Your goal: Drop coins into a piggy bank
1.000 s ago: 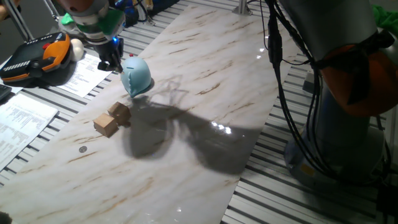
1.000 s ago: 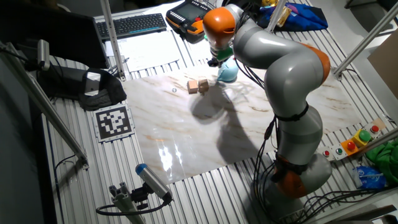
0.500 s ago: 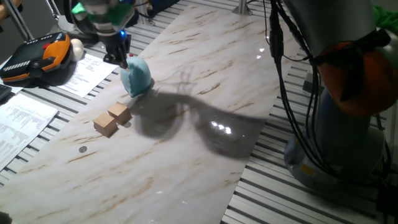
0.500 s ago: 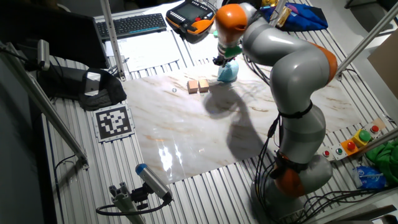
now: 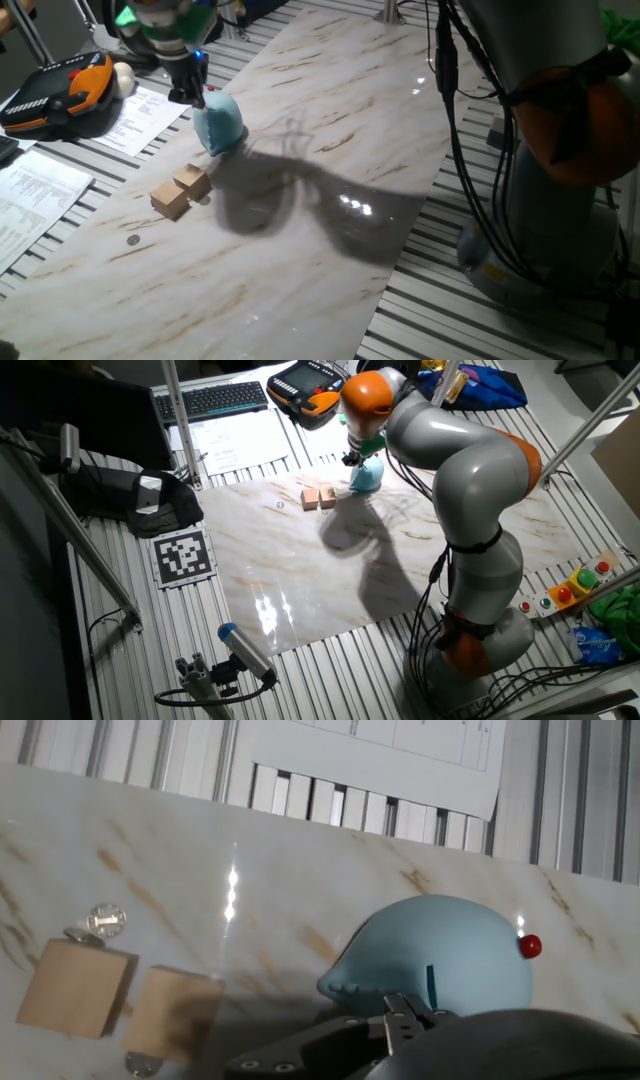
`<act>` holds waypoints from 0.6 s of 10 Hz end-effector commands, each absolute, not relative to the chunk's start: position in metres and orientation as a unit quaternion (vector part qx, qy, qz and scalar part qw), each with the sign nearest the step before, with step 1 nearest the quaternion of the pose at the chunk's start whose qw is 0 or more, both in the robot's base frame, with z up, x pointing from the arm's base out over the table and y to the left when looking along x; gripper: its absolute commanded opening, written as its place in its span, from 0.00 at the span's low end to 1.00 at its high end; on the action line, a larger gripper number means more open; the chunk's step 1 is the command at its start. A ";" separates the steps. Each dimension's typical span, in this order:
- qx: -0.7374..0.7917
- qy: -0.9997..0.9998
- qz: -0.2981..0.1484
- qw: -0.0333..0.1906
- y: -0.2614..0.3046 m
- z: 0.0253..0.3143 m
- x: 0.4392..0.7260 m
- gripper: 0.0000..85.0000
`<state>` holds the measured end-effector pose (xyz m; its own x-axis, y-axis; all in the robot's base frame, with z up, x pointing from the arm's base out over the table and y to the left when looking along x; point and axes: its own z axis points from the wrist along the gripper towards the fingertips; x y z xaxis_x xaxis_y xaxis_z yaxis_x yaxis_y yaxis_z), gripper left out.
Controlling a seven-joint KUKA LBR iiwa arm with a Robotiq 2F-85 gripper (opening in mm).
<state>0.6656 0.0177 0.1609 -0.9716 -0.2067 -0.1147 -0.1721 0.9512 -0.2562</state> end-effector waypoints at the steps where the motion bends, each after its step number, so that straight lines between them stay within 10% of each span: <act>1: -0.103 0.983 -0.132 0.072 0.017 0.161 0.666 0.00; 6: -0.122 0.978 -0.153 0.077 0.013 0.157 0.668 0.00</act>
